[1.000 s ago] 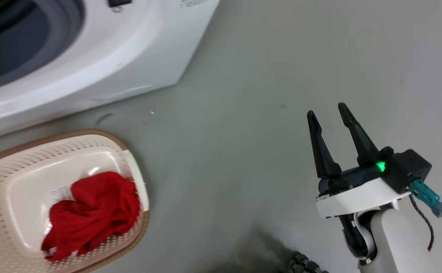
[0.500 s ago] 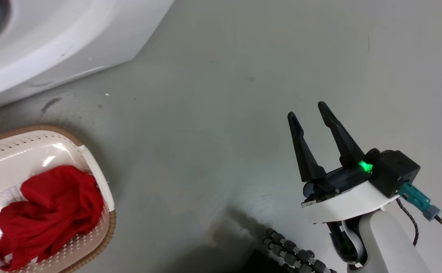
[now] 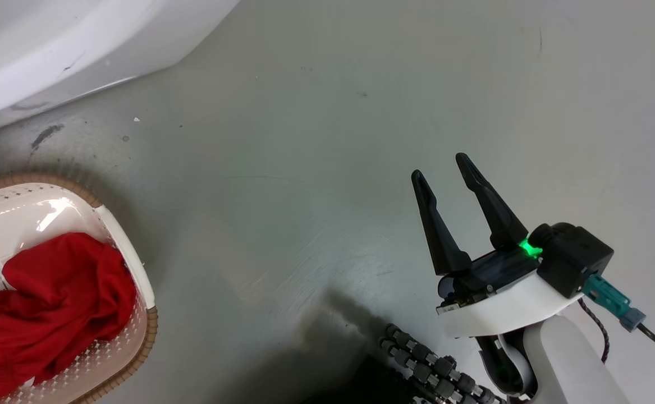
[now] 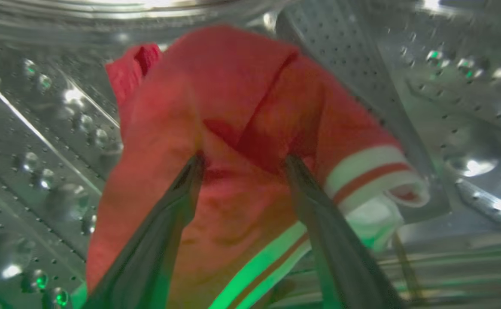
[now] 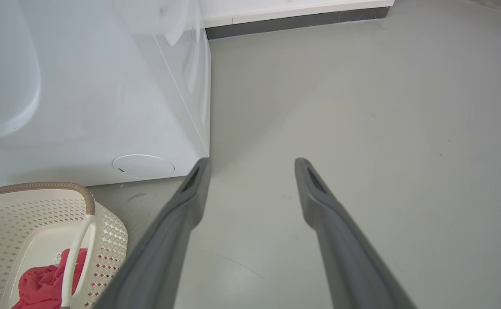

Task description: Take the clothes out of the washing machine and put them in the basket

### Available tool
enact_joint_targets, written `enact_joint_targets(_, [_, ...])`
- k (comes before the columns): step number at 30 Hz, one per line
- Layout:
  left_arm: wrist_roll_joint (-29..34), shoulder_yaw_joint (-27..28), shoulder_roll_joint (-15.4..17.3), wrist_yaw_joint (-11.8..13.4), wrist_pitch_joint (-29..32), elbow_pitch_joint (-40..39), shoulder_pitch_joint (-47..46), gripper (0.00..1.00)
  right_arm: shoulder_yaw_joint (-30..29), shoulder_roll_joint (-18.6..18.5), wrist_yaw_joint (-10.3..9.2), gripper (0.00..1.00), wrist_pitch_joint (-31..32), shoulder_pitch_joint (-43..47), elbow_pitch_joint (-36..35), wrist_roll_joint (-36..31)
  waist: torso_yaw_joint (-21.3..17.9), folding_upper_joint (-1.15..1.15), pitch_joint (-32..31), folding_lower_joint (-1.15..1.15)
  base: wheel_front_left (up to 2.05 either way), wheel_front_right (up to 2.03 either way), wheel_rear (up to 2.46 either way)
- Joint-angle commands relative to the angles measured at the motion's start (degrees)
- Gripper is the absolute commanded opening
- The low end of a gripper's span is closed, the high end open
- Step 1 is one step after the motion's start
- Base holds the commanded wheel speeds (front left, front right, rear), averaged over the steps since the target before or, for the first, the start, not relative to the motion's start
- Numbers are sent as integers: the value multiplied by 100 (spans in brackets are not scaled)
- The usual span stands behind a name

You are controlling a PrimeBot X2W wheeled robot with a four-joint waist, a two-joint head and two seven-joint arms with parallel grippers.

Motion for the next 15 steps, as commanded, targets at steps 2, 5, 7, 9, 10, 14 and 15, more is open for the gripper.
enact_joint_targets(2, [-8, -46, 14, 16, 156, 23, -51, 100, 9, 5, -4, 100, -11, 49, -37, 6, 6, 0, 23, -1, 0, 0, 0])
enact_joint_targets(5, [32, -85, 43, 61, 164, -62, -52, 31, 3, 5, -4, 100, -11, 60, -55, 16, 9, 0, 54, -1, 0, 0, 0])
enact_joint_targets(7, [16, -90, 56, 88, 128, -90, -12, 0, 9, 5, -4, 100, -11, 70, -58, 34, 5, 0, 56, -1, 0, 0, 0])
enact_joint_targets(9, [-32, -71, 59, 124, 94, -98, 25, 0, 26, 5, -4, 100, -11, 79, -52, 45, 1, 0, 53, -1, 0, 0, 0])
enact_joint_targets(10, [-38, -70, 68, 146, 75, -102, 42, 0, 37, 5, -4, 100, -11, 76, -50, 55, 1, 0, 53, -1, 0, 0, 0])
enact_joint_targets(14, [-46, -33, 93, 295, -240, -187, 109, 0, 64, 5, -4, 100, -11, 5, -32, 62, -13, 0, 37, -1, 0, 0, 0])
enact_joint_targets(15, [-58, -15, 102, 338, -360, -209, 120, 0, 68, 5, -4, 100, -11, -17, -25, 68, -17, 0, 29, -1, 0, 0, 0])
